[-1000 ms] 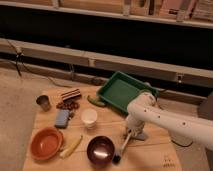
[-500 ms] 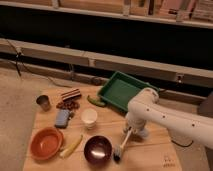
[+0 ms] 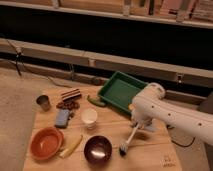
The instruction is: Wipe table surface with brush
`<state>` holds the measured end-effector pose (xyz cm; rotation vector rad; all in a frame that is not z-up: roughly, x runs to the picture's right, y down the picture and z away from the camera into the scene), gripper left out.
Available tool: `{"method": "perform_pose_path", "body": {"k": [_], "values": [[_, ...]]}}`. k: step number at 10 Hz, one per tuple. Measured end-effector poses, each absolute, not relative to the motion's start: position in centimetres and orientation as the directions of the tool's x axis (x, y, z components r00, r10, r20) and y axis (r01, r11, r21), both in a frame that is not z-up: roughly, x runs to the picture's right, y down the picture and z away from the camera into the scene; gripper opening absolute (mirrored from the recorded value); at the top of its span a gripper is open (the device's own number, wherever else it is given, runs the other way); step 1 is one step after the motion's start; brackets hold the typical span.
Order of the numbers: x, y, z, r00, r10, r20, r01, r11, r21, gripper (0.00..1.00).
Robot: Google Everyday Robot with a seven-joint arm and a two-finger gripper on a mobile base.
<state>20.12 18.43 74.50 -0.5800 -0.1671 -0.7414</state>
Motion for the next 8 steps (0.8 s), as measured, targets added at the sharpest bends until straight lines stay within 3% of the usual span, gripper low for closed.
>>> {"method": "perform_pose_path", "body": {"k": [3, 8], "values": [[24.1, 17.9, 74.7, 0.757, -0.592, 0.277, 0.641, 0.59, -0.491, 0.0], [24.4, 16.7, 74.7, 0.767, -0.592, 0.245, 0.623, 0.598, -0.505, 0.0]]}}
